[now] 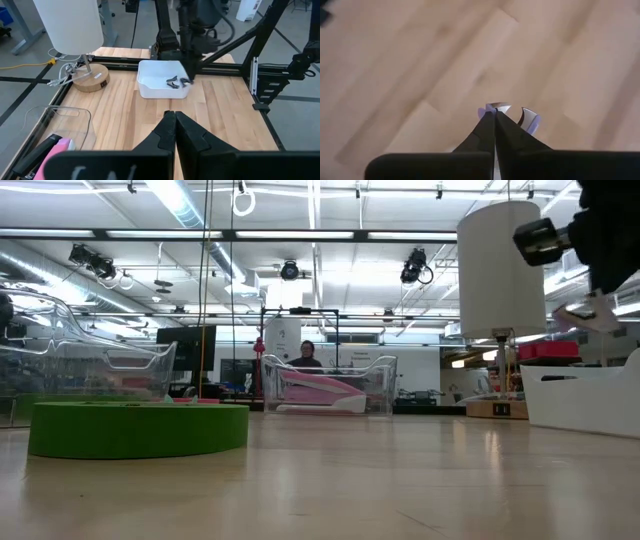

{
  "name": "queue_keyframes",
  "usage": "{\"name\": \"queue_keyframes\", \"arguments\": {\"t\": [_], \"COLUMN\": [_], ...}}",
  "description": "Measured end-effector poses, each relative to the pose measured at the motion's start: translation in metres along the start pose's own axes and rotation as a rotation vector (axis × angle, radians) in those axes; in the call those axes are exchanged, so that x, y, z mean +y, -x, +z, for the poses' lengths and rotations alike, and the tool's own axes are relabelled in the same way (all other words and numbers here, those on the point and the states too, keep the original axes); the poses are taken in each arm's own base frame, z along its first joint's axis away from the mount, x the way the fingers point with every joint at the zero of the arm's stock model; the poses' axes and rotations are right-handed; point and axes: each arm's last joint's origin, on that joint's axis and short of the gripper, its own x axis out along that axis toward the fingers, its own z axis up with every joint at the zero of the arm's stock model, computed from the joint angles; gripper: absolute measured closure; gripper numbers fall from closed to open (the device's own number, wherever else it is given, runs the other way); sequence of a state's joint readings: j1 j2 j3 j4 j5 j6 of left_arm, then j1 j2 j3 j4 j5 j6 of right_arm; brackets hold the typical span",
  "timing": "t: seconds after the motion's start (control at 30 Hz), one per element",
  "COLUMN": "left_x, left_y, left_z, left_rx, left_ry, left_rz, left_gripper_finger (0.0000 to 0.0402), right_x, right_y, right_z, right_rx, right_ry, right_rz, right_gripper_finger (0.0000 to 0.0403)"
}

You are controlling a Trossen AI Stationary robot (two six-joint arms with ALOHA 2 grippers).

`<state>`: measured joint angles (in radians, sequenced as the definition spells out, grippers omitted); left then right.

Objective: Pick and place Stapler, Stapler remover, tape
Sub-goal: Put the purple staple remover into the white bin

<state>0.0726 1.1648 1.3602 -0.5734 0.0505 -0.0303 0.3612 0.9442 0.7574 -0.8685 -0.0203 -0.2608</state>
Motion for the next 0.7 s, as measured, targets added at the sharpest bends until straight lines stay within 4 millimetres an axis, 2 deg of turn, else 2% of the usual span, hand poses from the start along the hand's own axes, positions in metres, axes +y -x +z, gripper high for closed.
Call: {"name": "queue_keyframes", "arguments": {"t": [0.47, 0.7], "left_x": [0.0, 0.0], "left_y": [0.0, 0.0], "left_z": [0.0, 0.0], "left_rx": [0.0, 0.0], "left_ry": [0.002, 0.002], "left_rz": [0.0, 0.0], "left_gripper_finger": [0.0388, 0.0388], "right_x": [-0.02, -0.029], "right_y": [0.008, 0.011], "right_z": [-0.033, -0.041], "right_rx": [0.256, 0.296], "right_ry": [-0.229, -0.301], "right_rz": [-0.109, -0.135], "right_gripper_finger": [0.0402, 0.0402]}}
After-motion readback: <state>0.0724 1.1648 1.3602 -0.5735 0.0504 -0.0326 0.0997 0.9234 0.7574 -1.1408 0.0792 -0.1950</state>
